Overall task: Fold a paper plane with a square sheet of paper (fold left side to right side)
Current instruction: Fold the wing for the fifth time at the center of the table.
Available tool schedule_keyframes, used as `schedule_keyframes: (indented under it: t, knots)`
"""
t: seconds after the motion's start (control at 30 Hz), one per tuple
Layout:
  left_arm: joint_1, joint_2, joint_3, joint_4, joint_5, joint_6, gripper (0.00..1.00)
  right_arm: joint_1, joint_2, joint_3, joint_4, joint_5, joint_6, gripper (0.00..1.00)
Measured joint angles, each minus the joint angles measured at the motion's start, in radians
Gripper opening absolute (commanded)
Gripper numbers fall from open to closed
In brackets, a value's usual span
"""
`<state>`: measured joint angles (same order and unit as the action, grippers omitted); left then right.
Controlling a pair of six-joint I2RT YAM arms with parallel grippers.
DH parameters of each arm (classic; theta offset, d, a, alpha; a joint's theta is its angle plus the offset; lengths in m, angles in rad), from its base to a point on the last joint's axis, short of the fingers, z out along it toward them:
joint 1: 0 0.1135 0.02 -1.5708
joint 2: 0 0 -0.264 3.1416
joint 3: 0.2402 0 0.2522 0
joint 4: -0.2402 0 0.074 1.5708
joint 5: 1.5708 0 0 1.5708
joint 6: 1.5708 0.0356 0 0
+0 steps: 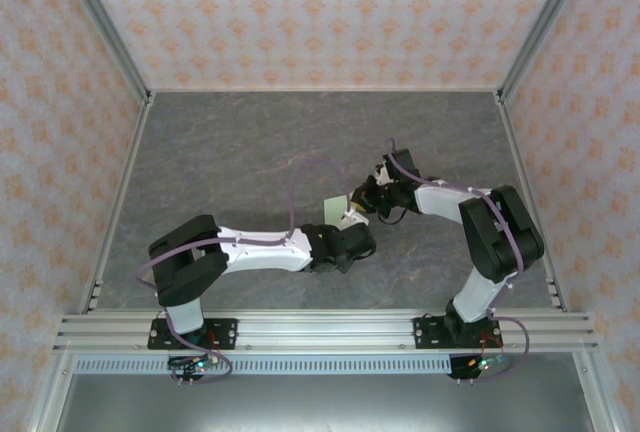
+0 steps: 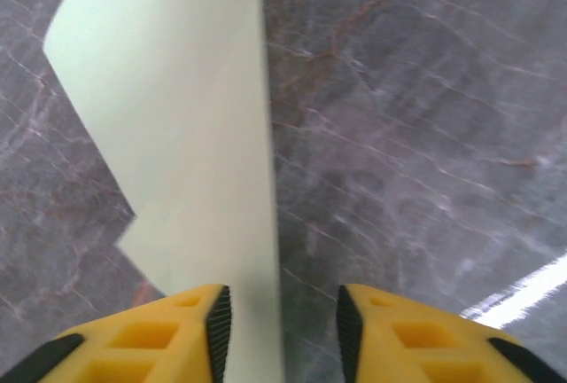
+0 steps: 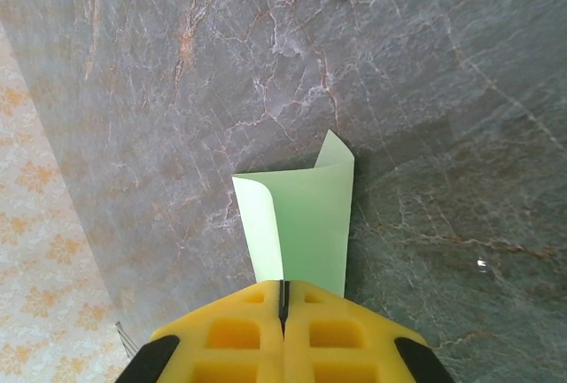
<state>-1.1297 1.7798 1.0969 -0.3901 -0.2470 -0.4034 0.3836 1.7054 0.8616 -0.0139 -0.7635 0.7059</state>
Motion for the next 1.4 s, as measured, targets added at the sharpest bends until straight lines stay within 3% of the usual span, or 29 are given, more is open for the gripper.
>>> schedule_keyframes:
  t: [0.3, 0.83, 1.4]
  knots:
    - [-0.037, 0.0, 0.043, -0.115, -0.067, -0.095, 0.43, 0.003, 0.0, 0.0, -0.007, 0.005, 0.0, 0.02]
    - [-0.037, 0.051, 0.059, -0.187, -0.068, -0.185, 0.37, 0.005, 0.0, 0.0, -0.016, 0.005, 0.0, 0.01]
    - [-0.037, 0.082, 0.082, -0.219, -0.067, -0.202, 0.23, 0.005, 0.004, 0.002, -0.024, 0.007, -0.003, 0.02]
